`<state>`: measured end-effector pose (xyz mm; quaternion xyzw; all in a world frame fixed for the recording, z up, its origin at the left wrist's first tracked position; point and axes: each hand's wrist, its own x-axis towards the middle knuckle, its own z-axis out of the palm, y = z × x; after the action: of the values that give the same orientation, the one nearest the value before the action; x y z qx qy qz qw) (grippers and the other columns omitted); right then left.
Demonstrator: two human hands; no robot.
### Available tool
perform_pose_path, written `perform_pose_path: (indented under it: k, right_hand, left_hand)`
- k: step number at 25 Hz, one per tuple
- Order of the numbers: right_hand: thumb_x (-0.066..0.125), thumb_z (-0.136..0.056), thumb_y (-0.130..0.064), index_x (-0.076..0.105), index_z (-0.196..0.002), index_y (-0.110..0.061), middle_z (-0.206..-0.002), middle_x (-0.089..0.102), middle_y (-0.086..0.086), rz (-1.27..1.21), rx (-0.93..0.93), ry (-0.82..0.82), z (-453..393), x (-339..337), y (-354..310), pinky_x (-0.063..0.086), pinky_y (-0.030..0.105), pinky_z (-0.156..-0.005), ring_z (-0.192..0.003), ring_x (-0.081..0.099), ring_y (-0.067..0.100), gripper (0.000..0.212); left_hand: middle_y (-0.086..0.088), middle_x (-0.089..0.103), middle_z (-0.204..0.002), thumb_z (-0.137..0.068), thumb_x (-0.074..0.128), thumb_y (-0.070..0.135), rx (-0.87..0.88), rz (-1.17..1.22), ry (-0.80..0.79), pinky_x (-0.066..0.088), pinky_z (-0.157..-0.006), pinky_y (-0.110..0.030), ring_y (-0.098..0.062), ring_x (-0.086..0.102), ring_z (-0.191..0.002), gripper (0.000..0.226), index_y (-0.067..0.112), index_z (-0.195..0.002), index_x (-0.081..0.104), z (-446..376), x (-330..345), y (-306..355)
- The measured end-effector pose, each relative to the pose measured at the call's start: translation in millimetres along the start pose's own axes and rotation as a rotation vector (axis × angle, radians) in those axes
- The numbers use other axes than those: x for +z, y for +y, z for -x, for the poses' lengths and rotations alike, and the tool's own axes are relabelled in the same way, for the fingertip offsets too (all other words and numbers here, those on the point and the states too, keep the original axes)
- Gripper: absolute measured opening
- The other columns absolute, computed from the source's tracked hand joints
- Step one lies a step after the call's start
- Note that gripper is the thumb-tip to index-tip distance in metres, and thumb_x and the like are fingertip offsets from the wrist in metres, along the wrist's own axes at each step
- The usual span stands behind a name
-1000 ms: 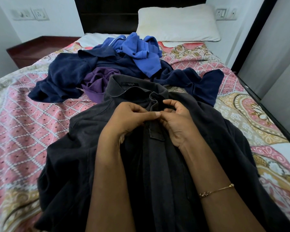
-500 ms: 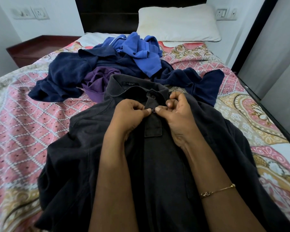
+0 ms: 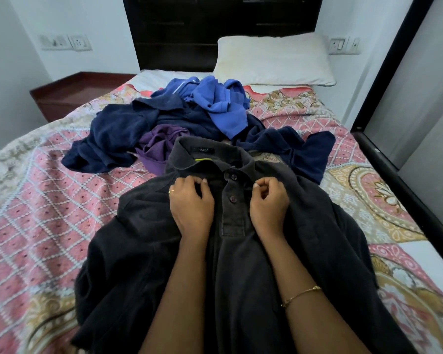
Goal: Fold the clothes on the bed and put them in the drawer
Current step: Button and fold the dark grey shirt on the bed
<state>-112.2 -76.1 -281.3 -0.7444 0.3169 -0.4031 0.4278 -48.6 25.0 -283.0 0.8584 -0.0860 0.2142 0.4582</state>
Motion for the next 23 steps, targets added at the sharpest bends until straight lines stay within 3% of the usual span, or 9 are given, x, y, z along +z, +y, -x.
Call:
perform_pose_path:
  k: [3,6,8,10,12,15,18,20,23]
  right_hand:
    - [0.046,-0.092,-0.003,0.058,-0.094,0.0,-0.102,0.052,0.012,0.16,0.025,-0.105,-1.3,-1.3,-7.3,0.028,0.011,-0.063,-0.076,0.043,0.012,0.013]
    - [0.043,-0.09,0.0,0.058,-0.106,-0.002,-0.114,0.05,0.014,0.455,-0.127,-0.173,-16.6,-15.3,-19.0,0.035,0.03,-0.075,-0.097,0.048,0.026,0.022]
    - [0.045,-0.089,-0.003,0.056,-0.115,-0.003,-0.12,0.048,0.017,0.728,-0.185,-0.126,-35.7,-31.7,-14.4,0.038,0.039,-0.084,-0.11,0.043,0.034,0.028]
    - [0.047,-0.093,-0.013,0.048,-0.126,-0.005,-0.13,0.042,0.017,0.922,-0.013,-0.219,-53.4,-52.4,-4.3,0.039,0.042,-0.091,-0.118,0.04,0.036,0.034]
    - [0.049,-0.094,-0.019,0.051,-0.122,-0.005,-0.129,0.046,0.019,0.893,0.151,-0.363,-62.0,-68.5,2.5,0.042,0.042,-0.091,-0.116,0.046,0.036,0.032]
    - [0.051,-0.093,-0.016,0.061,-0.105,-0.007,-0.11,0.059,0.018,0.577,0.126,-0.31,-59.7,-79.8,-19.9,0.046,0.04,-0.082,-0.102,0.054,0.038,0.019]
    - [0.044,-0.095,-0.009,0.056,-0.107,-0.004,-0.105,0.058,0.017,0.233,0.059,-0.248,-49.5,-86.1,-75.8,0.039,0.032,-0.073,-0.097,0.055,0.034,0.018]
    - [0.043,-0.095,-0.006,0.053,-0.108,-0.002,-0.101,0.057,0.015,0.002,0.084,-0.271,-39.7,-96.8,-124.6,0.035,0.031,-0.071,-0.095,0.054,0.029,0.018]
    - [0.049,-0.093,-0.017,0.056,-0.101,-0.009,-0.104,0.061,0.017,-0.229,0.065,-0.398,-30.1,-121.0,-192.4,0.044,0.04,-0.082,-0.1,0.057,0.032,0.014]
  left_hand:
    - [-0.02,0.061,-0.094,-0.087,0.059,0.009,-0.08,0.094,-0.03,0.033,-0.078,-0.032,-0.036,0.056,-0.092,0.011,-0.001,-0.09,0.064,-5.2,-11.5,-1.2]
    - [-0.026,0.056,-0.106,-0.08,0.065,0.009,0.036,-0.171,-0.049,0.035,-0.088,-0.042,-0.04,0.051,-0.103,0.027,-0.005,-0.103,0.058,-32.1,-35.2,-7.5]
    - [-0.028,0.051,-0.119,-0.079,0.068,0.018,0.023,-0.43,-0.176,0.031,-0.097,-0.045,-0.041,0.044,-0.116,0.046,-0.006,-0.115,0.051,-56.5,-50.3,-19.7]
    - [-0.026,0.051,-0.126,-0.085,0.065,0.028,-0.094,-0.529,-0.383,0.03,-0.103,-0.044,-0.038,0.044,-0.122,0.05,-0.002,-0.121,0.05,-71.4,-64.8,-30.1]
    - [-0.027,0.058,-0.12,-0.092,0.055,0.023,-0.232,-0.349,-0.414,0.04,-0.095,-0.041,-0.038,0.052,-0.114,0.034,-0.003,-0.113,0.06,-74.9,-76.4,-27.1]
    - [-0.025,0.064,-0.104,-0.096,0.044,0.014,-0.438,0.12,-0.351,0.042,-0.076,-0.036,-0.034,0.058,-0.095,0.027,-0.003,-0.092,0.064,-66.0,-94.9,15.0]
    - [-0.015,0.066,-0.088,-0.094,0.047,0.021,-0.788,0.763,-0.569,0.048,-0.064,-0.031,-0.026,0.06,-0.075,0.021,0.008,-0.09,0.063,-47.8,-116.5,79.6]
    - [-0.015,0.067,-0.09,-0.095,0.049,0.024,-0.794,1.02,-0.669,0.055,-0.066,-0.032,-0.025,0.063,-0.075,0.021,0.009,-0.102,0.063,-34.2,-137.2,127.8]
    - [-0.007,0.072,-0.083,-0.096,0.046,0.017,-0.616,1.255,-0.731,0.055,-0.073,-0.027,-0.015,0.068,-0.073,0.019,0.01,-0.1,0.064,-19.0,-180.1,198.9]
